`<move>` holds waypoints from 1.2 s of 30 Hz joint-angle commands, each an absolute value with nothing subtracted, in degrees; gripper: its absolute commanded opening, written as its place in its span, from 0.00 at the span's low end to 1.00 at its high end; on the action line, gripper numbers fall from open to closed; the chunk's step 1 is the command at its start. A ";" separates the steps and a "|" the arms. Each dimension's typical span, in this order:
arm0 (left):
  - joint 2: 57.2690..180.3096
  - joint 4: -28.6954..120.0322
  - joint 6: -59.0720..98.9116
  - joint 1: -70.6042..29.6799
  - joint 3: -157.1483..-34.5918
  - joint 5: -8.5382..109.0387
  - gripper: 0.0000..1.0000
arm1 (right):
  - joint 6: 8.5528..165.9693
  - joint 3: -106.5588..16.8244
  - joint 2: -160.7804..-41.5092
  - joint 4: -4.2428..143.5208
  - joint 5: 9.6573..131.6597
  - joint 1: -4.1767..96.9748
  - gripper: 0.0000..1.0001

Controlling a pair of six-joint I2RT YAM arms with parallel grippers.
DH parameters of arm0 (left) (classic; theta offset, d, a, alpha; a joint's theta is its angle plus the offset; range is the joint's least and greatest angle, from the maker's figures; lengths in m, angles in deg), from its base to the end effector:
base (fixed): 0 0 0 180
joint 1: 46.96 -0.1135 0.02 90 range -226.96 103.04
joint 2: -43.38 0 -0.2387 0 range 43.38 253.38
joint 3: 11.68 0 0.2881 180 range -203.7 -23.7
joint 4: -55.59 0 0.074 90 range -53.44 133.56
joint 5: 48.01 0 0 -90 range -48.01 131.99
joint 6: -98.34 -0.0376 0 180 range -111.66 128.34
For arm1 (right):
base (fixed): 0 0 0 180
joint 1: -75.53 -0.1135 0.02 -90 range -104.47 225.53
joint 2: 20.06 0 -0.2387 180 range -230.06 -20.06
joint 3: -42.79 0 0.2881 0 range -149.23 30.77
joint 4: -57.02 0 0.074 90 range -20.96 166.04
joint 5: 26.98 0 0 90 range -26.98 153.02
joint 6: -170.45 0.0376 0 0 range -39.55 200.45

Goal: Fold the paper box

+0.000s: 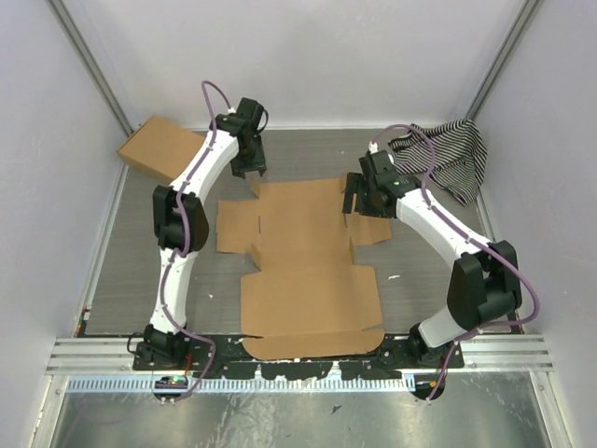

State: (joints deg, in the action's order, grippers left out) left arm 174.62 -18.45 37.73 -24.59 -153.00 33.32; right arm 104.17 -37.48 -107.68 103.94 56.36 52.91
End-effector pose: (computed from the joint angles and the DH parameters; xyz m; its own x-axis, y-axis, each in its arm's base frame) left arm 0.4736 -0.1888 0.2435 -0.8785 -0.1631 -0.4490 -0.1333 0.9863 -0.0974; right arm 0.3348 0.1348 0.2247 -0.8146 0.0934 -0.5725 0.0089 0.9888 0.1487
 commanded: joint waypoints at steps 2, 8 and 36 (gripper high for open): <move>182.53 -24.90 36.84 -25.14 -161.32 33.62 0.53 | 102.11 -36.69 -103.29 103.29 59.71 55.37 0.79; 185.78 -22.05 37.17 -25.32 -161.38 34.53 0.47 | 101.66 -35.07 -102.86 102.71 61.81 57.47 0.79; 131.94 55.38 25.88 -24.71 -90.10 40.99 0.00 | 96.60 -52.42 -99.88 109.04 65.85 59.58 0.78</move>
State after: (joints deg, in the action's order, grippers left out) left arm 136.07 34.72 29.44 -25.14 -99.80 38.35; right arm 97.90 -47.54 -104.86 108.13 64.36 59.28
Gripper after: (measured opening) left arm 0.011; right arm 0.783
